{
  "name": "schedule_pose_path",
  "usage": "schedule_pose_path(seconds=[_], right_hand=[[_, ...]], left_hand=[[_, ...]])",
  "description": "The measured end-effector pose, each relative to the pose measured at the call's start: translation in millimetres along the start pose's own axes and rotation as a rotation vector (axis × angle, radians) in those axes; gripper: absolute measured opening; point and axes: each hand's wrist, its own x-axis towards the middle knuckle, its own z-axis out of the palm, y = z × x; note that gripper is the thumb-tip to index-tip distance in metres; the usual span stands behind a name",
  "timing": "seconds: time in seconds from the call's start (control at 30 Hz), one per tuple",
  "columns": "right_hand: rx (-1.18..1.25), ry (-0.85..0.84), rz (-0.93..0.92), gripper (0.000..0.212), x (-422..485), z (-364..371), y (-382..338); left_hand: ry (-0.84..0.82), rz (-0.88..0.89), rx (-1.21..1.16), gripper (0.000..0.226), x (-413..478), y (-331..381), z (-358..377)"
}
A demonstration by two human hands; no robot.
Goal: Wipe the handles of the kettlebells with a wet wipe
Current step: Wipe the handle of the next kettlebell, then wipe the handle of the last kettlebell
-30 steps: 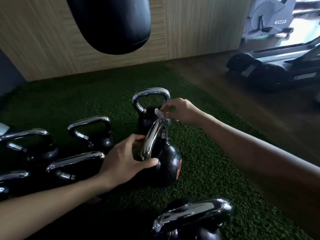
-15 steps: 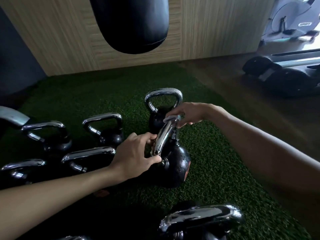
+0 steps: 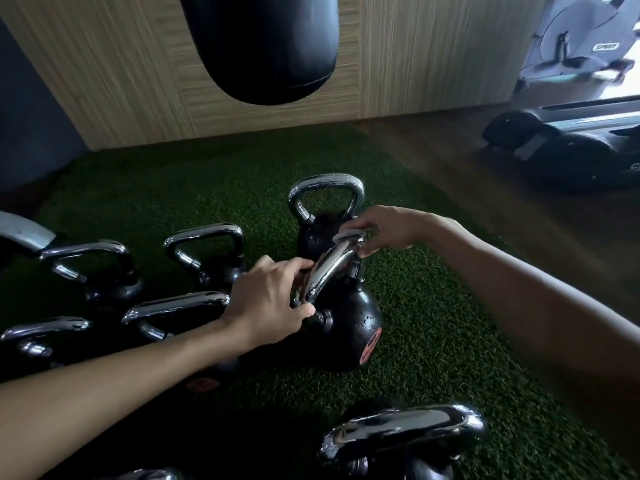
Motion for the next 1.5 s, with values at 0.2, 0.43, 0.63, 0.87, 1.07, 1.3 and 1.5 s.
schedule_pose_path(seconds=[0.2, 0.43, 0.63, 0.87, 1.07, 1.3, 1.5], right_hand=[[0.044, 0.216, 0.111, 0.056, -45, 20, -4], [-0.015, 0.457, 0.159, 0.053, -77, 50, -25], [-0.073, 0.481, 0.207, 0.058, -70, 52, -17], [-0.081, 0.443, 0.190, 0.057, -65, 44, -16], [0.000, 0.489, 0.185, 0.061, -67, 47, -10], [0.373, 0.505, 0.163, 0.026, -72, 22, 4], [0.496, 0.722, 0.239, 0.022, 2, -5, -3]], left_hand=[[-0.055, 0.096, 0.084, 0.067, 29, -37, -11], [-0.236, 0.173, 0.010, 0.063, 72, -61, -12], [-0.221, 0.135, -0.064, 0.062, 73, -59, -5], [-0.132, 0.140, 0.099, 0.060, 66, -53, 0], [-0.317, 0.083, -0.150, 0.051, 72, -55, -15], [-0.187, -0.149, -0.341, 0.026, 135, -93, -27], [0.078, -0.118, -0.278, 0.028, 227, -112, -14]])
